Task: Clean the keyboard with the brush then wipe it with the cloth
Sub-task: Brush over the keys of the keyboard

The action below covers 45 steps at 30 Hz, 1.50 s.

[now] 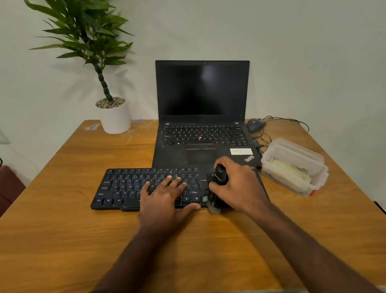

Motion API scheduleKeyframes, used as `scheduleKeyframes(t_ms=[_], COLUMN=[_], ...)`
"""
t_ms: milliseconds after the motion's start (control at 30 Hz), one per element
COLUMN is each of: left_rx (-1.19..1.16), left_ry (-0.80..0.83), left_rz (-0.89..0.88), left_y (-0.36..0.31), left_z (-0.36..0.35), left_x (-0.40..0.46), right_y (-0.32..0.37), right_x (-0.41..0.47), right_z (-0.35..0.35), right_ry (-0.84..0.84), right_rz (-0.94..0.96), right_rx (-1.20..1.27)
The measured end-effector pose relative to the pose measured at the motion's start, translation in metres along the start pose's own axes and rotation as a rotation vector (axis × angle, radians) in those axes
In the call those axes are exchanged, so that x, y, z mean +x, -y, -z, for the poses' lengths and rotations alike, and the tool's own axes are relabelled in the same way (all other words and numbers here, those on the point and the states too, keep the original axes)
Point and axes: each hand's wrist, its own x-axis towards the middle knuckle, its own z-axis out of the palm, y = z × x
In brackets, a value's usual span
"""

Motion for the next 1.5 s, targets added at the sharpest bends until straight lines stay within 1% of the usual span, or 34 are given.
scheduleKeyframes(t_ms=[100, 133, 200, 267, 300, 367, 500, 600, 667, 800, 900, 1100, 1233, 1300, 1367, 1433, 1500], left_rx=[0.007, 0.011, 0.014, 0.002, 0.001, 0.004, 0.003, 0.007, 0.013, 0.016, 0.012, 0.034, 0.05, 0.045, 0.035, 0.031, 0.015], left_ry=[0.018, 0.024, 0.031, 0.037, 0.04, 0.045, 0.039, 0.034, 0.047, 0.046, 0.035, 0.046, 0.043, 0.028, 0.019, 0.015, 0.002], left_rz=[0.004, 0.005, 0.009, 0.012, 0.01, 0.007, 0.007, 0.012, 0.016, 0.013, 0.006, 0.009, 0.013, 0.004, 0.002, -0.001, -0.007], left_y=[0.0, 0.0, 0.0, -0.001, -0.001, 0.0, 0.0, -0.001, -0.001, 0.0, 0.0, -0.001, -0.001, 0.0, 0.001, 0.001, 0.001], left_z=[0.002, 0.002, 0.003, 0.003, 0.003, 0.004, 0.002, 0.002, 0.003, 0.003, 0.002, 0.002, 0.001, 0.0, -0.001, -0.001, 0.0], left_x=[-0.001, -0.001, -0.001, 0.0, 0.0, -0.001, -0.001, 0.0, 0.001, 0.001, 0.001, 0.0, 0.0, 0.0, 0.0, 0.0, -0.001], right_y=[-0.012, -0.018, -0.027, -0.031, -0.031, -0.03, -0.027, -0.027, -0.031, -0.037, -0.035, -0.031, -0.036, -0.039, -0.04, -0.036, -0.031], right_x=[0.002, 0.004, 0.009, 0.015, 0.018, 0.026, 0.041, 0.042, 0.04, 0.034, 0.025, 0.01, 0.008, 0.011, 0.014, 0.013, 0.009], right_z=[0.013, 0.019, 0.03, 0.04, 0.042, 0.041, 0.025, 0.018, 0.019, 0.026, 0.026, 0.029, 0.038, 0.043, 0.043, 0.036, 0.023], right_ry=[0.058, 0.038, -0.107, -0.274, -0.323, -0.356, -0.307, -0.249, -0.238, -0.187, -0.114, -0.043, 0.024, -0.006, -0.12, -0.191, -0.202], right_rz=[-0.058, -0.091, -0.137, -0.135, -0.127, -0.108, -0.05, -0.012, -0.016, -0.068, -0.042, -0.037, -0.071, -0.107, -0.112, -0.082, -0.03], right_rx=[0.016, 0.06, 0.193, 0.235, 0.236, 0.22, 0.127, 0.001, -0.056, -0.054, -0.063, -0.09, -0.029, 0.043, 0.088, 0.102, 0.058])
